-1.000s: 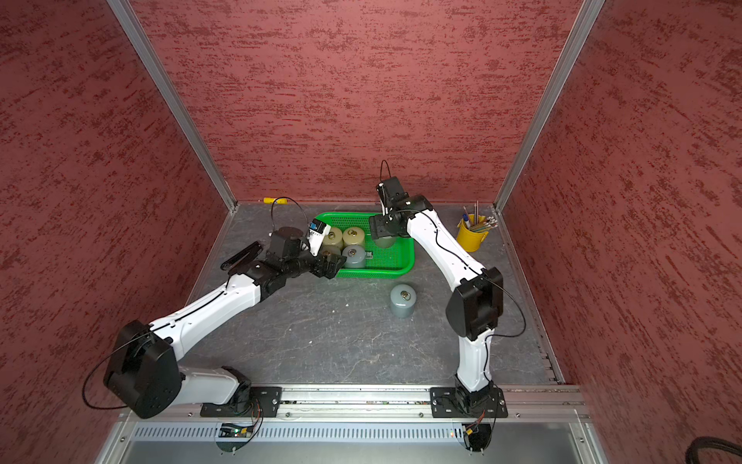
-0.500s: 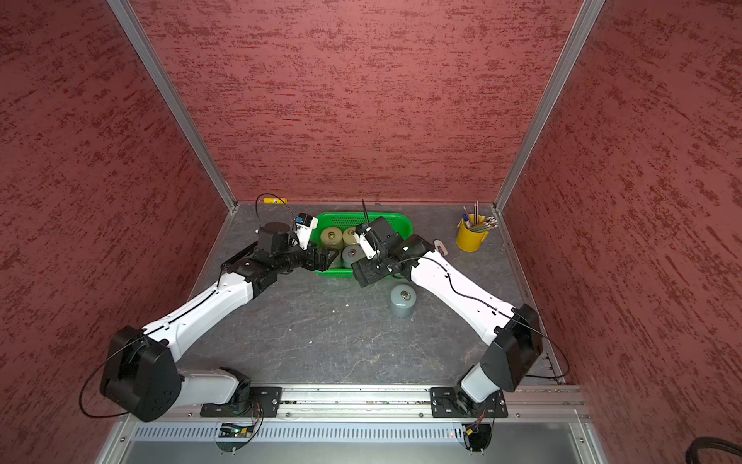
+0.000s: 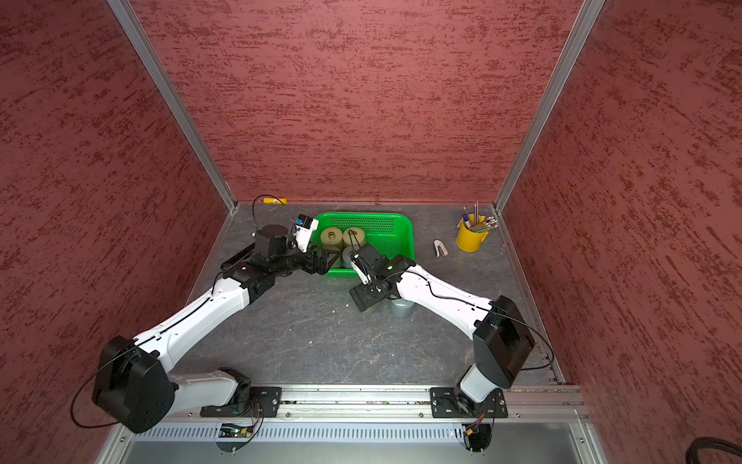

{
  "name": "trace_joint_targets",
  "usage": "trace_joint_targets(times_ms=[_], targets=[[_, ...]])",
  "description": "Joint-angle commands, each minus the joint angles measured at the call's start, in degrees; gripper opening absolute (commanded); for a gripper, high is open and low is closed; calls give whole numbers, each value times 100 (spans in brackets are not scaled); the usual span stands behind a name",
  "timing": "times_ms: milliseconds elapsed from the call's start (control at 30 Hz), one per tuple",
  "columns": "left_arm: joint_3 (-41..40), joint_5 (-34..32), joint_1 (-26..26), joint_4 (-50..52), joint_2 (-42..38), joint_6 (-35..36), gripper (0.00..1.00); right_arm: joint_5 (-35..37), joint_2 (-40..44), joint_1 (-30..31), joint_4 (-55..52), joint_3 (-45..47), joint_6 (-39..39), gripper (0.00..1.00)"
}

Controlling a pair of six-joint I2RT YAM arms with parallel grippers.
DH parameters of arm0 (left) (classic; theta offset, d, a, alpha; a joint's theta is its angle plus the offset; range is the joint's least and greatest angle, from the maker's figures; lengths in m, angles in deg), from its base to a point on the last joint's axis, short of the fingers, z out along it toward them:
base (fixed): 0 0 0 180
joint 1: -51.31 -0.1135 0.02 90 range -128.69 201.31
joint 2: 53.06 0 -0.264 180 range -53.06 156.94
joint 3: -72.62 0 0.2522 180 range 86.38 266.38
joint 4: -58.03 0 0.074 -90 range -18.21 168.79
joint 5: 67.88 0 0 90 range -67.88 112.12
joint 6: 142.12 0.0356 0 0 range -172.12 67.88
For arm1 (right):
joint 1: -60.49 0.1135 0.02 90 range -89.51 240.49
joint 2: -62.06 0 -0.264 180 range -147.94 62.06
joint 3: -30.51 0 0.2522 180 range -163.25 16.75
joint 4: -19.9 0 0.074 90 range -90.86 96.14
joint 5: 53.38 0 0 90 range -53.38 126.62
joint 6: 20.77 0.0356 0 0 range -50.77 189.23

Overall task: Take the tea canister out of the basket
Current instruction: Place the tea canister at the center of the board.

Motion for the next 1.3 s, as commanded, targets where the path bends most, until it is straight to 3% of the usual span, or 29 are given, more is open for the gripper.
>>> trace_joint_targets(times_ms=[0, 300, 667, 1267], targets=[[31, 7, 73, 34, 85, 188, 100, 313, -11, 30, 600, 6, 154, 0], [86, 1, 189, 35, 224, 304, 100, 525, -204, 39, 799, 132, 182, 1], [146, 20, 242, 33, 285, 351, 100, 449, -293, 34, 888, 228, 243, 29], [50, -113, 321, 101, 216, 395, 100, 432, -398, 34, 993, 422, 340, 64]])
